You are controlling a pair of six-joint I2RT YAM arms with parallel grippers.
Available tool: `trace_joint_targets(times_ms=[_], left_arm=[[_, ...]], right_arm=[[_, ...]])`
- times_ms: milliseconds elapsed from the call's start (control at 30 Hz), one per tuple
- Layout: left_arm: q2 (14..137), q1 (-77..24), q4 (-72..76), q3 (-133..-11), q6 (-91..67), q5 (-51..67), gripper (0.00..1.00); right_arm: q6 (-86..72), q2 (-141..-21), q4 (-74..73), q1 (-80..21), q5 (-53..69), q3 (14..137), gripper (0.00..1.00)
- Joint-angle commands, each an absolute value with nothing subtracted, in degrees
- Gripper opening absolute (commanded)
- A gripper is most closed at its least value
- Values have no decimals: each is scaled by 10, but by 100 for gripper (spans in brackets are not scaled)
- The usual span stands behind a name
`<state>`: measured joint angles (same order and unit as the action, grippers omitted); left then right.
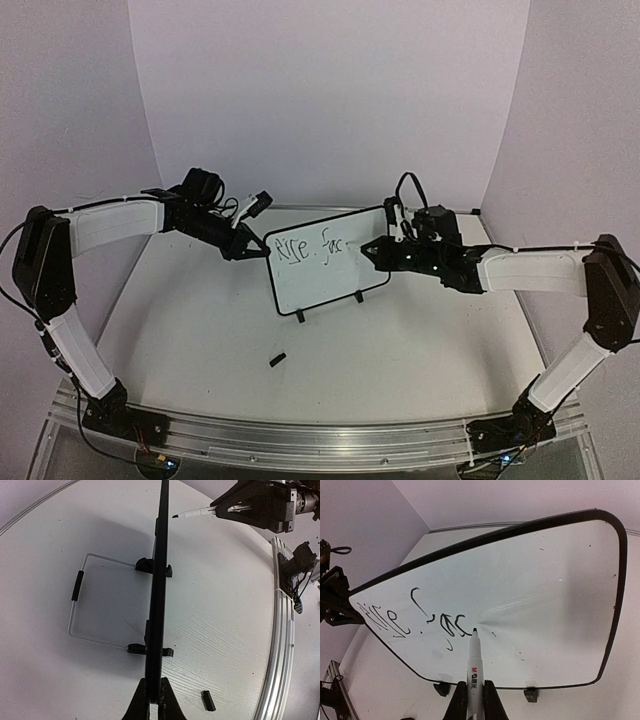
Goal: Write a sentence on the whiteboard
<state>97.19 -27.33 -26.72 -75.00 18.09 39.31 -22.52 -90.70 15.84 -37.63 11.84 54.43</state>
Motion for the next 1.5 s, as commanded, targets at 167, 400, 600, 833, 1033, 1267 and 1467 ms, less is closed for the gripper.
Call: trace_joint_targets(times_ms=[167,400,600,833,1033,1267,1467], left_arm=[[1001,-285,-330,-746,204,356,0],[1001,-285,-330,-746,203,356,0],[1001,-285,-330,-746,203,356,0],[1001,-285,-330,-747,203,358,0],[1001,-285,-330,-747,203,358,0],[1002,-285,-330,-747,203,358,0],[1002,-285,-330,-747,204,358,0]], right_arm=[[-217,-924,173,-374,112,573,0],[-224,-931,172,-368,103,573,0],[-225,-915,172,-367,81,561,0],[-221,-903,173,-364,77,563,0],[-215,-911,176,-363,92,580,0],[-216,-914,189,-363,107,580,0],[-217,-927,190,-363,121,582,0]])
